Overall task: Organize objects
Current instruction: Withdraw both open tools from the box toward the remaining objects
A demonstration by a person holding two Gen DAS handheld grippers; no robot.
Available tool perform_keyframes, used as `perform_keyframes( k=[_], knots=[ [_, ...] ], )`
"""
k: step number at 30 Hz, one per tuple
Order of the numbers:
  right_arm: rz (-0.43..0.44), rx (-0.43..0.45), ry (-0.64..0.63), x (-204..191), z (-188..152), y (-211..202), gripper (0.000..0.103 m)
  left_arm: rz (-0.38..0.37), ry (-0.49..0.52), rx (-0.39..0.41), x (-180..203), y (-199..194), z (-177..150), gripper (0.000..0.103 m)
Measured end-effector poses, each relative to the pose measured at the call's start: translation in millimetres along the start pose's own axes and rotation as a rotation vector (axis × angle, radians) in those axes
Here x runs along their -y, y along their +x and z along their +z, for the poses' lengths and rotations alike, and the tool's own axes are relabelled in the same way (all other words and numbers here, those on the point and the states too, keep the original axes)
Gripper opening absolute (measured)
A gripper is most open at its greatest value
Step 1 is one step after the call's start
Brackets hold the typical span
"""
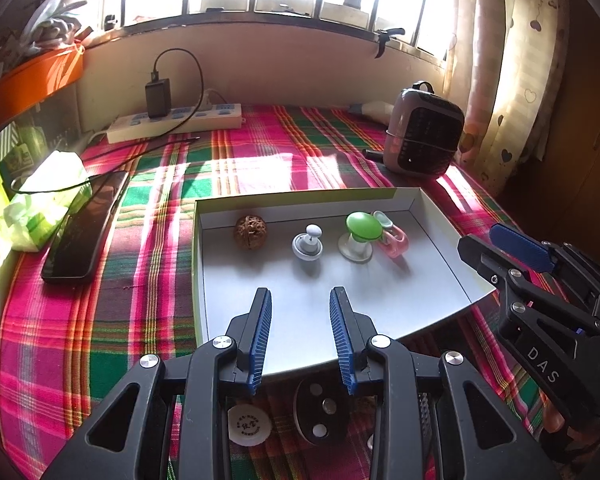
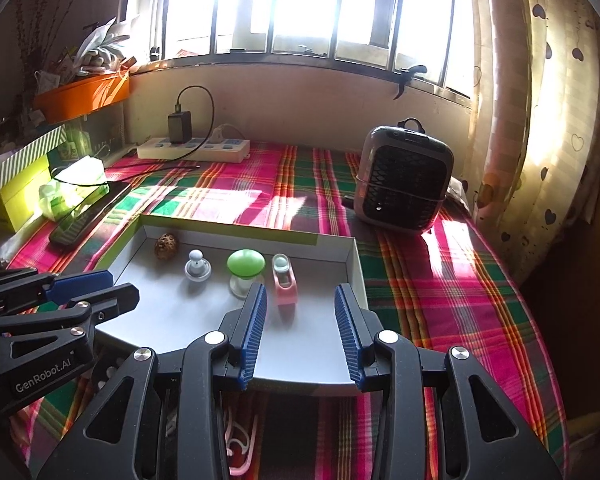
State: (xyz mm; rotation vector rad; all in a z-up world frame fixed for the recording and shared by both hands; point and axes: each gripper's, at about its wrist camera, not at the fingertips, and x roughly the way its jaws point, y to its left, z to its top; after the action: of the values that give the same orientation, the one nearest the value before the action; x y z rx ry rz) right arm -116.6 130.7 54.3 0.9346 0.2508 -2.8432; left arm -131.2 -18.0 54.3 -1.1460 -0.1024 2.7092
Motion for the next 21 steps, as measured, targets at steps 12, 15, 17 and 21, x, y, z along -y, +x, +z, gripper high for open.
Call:
perform_keyframes(
  k=[12,15,17,21],
  knots=[
    [0.018,-0.001,0.006,-2,-13,-17,0.037,-0.022,0.005,-0.002,-1,-15,-17,0.028],
    [0.02,-0.012,0.01,-1,-20,-19,0.037,-0.019,0.004,-0.007,-2,-18,-22,0.028],
    [0.034,-0.017,0.012,0,-25,-20,0.037,-0.028,0.0,-0.009,-4,-20,-26,0.029],
    [0.045,-0.041,0.017,4,-37,-21,0.037,-0.044,0.003,-0.024,-7,-23,-36,0.032]
  ],
)
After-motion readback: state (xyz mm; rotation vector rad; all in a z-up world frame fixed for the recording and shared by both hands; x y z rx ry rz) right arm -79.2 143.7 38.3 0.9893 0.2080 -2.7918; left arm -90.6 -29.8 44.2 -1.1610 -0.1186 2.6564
